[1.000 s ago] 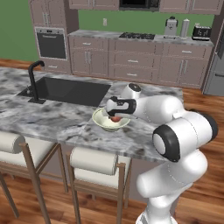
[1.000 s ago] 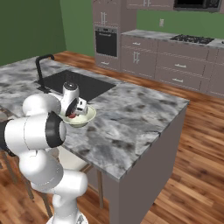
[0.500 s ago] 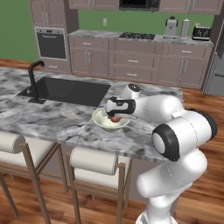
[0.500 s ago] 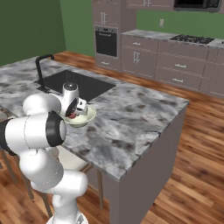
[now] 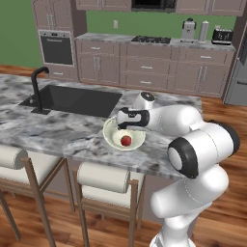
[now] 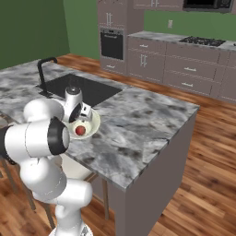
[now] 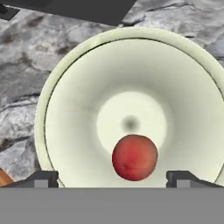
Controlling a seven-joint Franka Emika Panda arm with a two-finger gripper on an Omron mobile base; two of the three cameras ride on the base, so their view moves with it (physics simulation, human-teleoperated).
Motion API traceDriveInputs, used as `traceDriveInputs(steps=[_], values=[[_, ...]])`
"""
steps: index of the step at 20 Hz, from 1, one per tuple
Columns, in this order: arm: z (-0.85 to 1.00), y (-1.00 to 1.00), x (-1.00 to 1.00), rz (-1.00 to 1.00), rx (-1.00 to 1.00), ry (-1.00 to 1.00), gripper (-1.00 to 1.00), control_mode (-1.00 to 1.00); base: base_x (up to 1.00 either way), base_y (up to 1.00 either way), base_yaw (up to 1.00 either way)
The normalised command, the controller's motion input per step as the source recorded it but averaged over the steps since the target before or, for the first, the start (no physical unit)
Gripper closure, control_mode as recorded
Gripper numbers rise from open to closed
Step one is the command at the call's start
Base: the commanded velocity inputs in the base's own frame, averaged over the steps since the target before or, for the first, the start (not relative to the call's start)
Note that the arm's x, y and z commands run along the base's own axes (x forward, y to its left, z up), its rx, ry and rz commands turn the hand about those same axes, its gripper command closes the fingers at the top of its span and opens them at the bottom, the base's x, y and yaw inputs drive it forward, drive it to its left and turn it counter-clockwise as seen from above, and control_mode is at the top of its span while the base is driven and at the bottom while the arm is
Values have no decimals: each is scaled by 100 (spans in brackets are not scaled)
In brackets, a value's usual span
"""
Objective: Retrieve the peach and mango from the fridge and place them into the bowl on the dining table.
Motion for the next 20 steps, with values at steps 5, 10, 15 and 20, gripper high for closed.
traceDriveInputs(steps=[5,10,15,20], values=[[30,0,0,-5,0,0,-100,-100,0,0,0],[49,-4,-18,-4,0,0,-100,-100,0,0,0],[85,-19,-89,0,0,-21,-100,-100,0,0,0],[99,-55,-100,0,5,-37,-100,-100,0,0,0]])
